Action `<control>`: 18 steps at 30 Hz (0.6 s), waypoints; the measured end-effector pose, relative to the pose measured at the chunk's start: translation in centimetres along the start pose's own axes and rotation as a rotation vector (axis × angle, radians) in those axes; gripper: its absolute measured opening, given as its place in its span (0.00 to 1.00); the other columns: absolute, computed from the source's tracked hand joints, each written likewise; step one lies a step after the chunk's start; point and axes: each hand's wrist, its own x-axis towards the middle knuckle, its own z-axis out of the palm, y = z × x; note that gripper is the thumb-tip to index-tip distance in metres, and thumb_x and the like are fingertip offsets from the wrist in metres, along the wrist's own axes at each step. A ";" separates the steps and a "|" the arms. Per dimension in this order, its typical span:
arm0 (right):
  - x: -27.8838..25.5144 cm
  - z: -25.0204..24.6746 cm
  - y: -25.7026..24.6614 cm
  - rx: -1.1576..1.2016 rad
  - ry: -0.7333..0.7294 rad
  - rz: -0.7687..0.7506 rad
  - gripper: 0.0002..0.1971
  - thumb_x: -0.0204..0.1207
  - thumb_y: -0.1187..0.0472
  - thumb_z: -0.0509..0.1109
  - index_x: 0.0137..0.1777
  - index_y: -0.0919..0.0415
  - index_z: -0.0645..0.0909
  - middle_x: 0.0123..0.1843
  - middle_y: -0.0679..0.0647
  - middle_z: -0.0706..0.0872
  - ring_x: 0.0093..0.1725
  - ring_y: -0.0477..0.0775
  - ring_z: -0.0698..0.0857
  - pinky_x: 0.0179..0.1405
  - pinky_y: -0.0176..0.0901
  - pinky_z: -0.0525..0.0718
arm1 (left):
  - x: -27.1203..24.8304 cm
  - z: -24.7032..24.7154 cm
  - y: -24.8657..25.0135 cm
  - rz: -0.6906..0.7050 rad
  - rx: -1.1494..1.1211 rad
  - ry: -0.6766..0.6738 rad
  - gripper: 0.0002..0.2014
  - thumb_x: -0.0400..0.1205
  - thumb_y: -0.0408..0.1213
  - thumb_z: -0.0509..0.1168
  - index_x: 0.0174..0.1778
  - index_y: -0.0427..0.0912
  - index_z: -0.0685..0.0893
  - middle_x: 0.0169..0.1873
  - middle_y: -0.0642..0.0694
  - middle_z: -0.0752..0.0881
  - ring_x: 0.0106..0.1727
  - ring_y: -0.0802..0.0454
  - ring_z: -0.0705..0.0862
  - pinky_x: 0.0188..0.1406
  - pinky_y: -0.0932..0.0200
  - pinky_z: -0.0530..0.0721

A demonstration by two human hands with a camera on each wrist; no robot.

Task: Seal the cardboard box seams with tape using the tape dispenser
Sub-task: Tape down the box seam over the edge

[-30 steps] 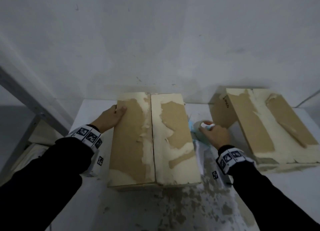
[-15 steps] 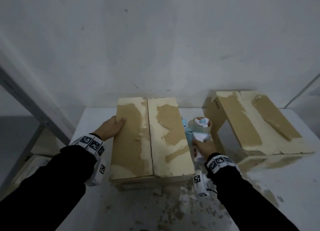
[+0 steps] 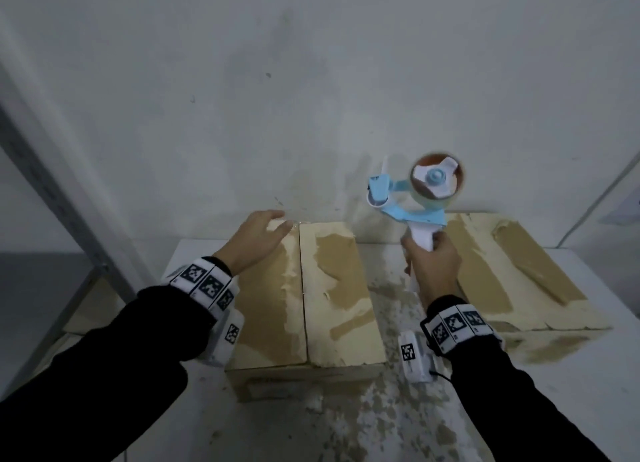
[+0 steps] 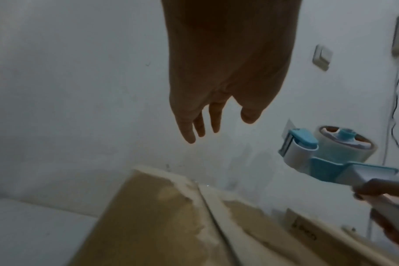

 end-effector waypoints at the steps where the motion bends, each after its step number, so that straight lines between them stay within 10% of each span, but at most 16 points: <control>1: -0.2 0.2 -0.7 0.046 -0.018 -0.022 0.13 0.64 0.51 0.77 0.41 0.59 0.81 0.30 0.56 0.86 0.23 0.55 0.82 0.29 0.49 0.85 | 0.0 0.1 1.3 -0.001 -0.109 -0.020 0.23 0.84 0.50 0.56 0.72 0.41 0.74 0.72 0.44 0.75 0.71 0.49 0.74 0.74 0.52 0.71; 8: -2.6 1.7 -3.3 0.047 -0.142 -0.158 0.17 0.67 0.40 0.75 0.27 0.51 0.81 0.22 0.55 0.85 0.24 0.61 0.86 0.34 0.59 0.88 | -0.5 0.8 7.0 -0.289 -1.060 -0.400 0.34 0.79 0.65 0.53 0.68 0.39 0.74 0.63 0.41 0.83 0.58 0.44 0.86 0.53 0.51 0.88; 14: -4.1 2.5 -3.8 0.253 -0.209 -0.145 0.15 0.72 0.60 0.78 0.29 0.61 0.77 0.24 0.61 0.81 0.22 0.58 0.79 0.26 0.45 0.79 | -1.6 1.9 6.6 -0.258 -1.198 -0.470 0.30 0.79 0.63 0.53 0.60 0.40 0.79 0.45 0.45 0.88 0.46 0.52 0.88 0.50 0.59 0.88; 18: -4.5 2.2 -3.8 0.313 -0.260 -0.141 0.12 0.73 0.63 0.77 0.33 0.65 0.78 0.26 0.62 0.82 0.22 0.57 0.79 0.25 0.45 0.80 | -2.2 2.2 5.0 -0.256 -1.224 -0.370 0.13 0.83 0.44 0.60 0.54 0.40 0.83 0.29 0.51 0.81 0.30 0.60 0.84 0.36 0.67 0.87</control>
